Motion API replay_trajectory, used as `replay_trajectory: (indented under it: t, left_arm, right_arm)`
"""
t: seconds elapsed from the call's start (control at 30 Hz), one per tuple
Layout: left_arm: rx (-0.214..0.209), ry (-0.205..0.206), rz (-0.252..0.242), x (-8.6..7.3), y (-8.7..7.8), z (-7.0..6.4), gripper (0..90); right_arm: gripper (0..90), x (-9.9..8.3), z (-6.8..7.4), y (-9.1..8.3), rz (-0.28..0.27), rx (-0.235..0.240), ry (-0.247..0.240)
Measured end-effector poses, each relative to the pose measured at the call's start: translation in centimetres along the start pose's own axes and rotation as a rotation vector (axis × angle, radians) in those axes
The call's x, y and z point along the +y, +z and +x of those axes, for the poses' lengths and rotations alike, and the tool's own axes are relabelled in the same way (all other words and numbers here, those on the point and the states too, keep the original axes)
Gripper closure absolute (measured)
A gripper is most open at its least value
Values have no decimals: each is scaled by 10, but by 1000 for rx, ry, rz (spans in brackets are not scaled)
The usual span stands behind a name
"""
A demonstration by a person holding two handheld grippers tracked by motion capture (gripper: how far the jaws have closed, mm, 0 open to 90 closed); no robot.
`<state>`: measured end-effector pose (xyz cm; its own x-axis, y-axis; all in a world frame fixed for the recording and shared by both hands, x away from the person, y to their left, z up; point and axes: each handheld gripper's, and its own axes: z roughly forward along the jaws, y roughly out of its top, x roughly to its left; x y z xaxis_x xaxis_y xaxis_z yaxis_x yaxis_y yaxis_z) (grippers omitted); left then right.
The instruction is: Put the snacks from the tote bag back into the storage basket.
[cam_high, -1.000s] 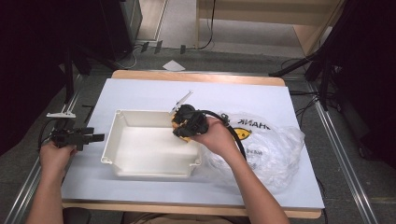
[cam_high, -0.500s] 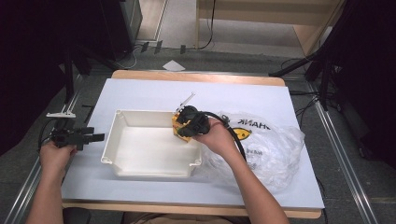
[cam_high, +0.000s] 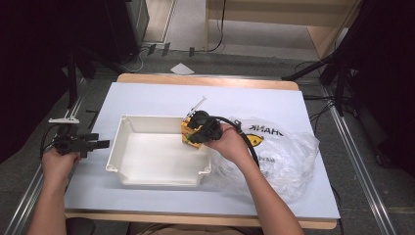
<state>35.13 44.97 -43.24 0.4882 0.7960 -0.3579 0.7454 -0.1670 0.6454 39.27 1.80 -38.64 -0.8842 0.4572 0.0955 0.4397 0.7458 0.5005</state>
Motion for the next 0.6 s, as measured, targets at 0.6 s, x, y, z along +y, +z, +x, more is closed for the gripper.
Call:
replay_trajectory:
  t: [0.6]
  left_arm:
    - [-1,0,-1,0,-1,0,162]
  right_arm:
    - [890,-3,-7,-3,1,-4,27]
